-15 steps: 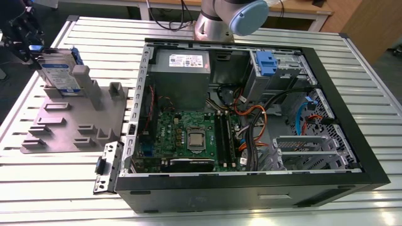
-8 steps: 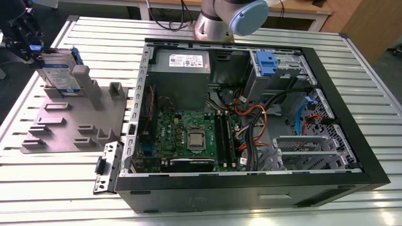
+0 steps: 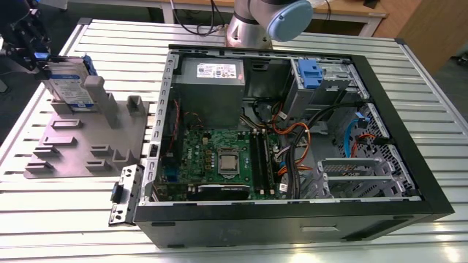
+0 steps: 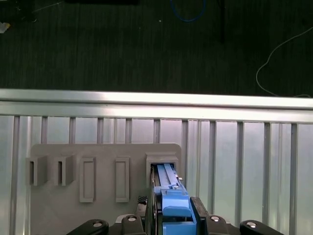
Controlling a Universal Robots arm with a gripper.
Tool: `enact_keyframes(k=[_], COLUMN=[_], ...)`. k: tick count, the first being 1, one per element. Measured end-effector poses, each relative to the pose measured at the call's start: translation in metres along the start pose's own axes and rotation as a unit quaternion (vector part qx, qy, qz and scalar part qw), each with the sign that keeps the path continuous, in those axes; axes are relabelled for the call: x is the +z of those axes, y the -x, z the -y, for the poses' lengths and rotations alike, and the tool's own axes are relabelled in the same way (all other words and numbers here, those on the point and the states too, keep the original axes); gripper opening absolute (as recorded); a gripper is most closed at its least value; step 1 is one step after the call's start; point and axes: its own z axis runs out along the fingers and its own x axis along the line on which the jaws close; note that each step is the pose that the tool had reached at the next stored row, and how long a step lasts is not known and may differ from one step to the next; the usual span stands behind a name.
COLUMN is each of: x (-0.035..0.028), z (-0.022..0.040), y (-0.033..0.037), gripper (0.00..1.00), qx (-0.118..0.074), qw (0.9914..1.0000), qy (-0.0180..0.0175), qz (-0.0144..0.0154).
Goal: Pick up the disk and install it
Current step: 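Pick up the disk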
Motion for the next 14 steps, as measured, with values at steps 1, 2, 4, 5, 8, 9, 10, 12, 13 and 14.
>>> enact_keyframes(k=[1,2,4,5,8,9,10,12,13,14], x=[-0.0002,-0.0002,-0.0006,-0.001,-0.001,-0.001,-0.001,-0.0011,-0.0011,-0.0011], z=[0.0001,0.0001,0.0002,0.0003,0.0002,0.0002,0.0002,0.0003,0.0004,0.0005], y=[0.0,0.0,0.0,0.0,0.0,0.0,0.0,0.0,0.0,0.0], gripper=[0.46,0.46,0.46,0.46,0.46,0.46,0.46,0.46,0.46,0.46], qx=[0.0,0.0,0.0,0.0,0.0,0.0,0.0,0.0,0.001,0.003], qw=[1.0,1.0,1.0,1.0,1.0,1.0,1.0,1.0,1.0,0.99999], qy=[0.0005,0.0008,0.0012,0.0017,0.002,0.002,0.002,0.0021,0.0021,0.002], qz=[0.0,0.0,0.0,0.0,0.0001,0.0001,0.0001,0.0001,0.0,0.0])
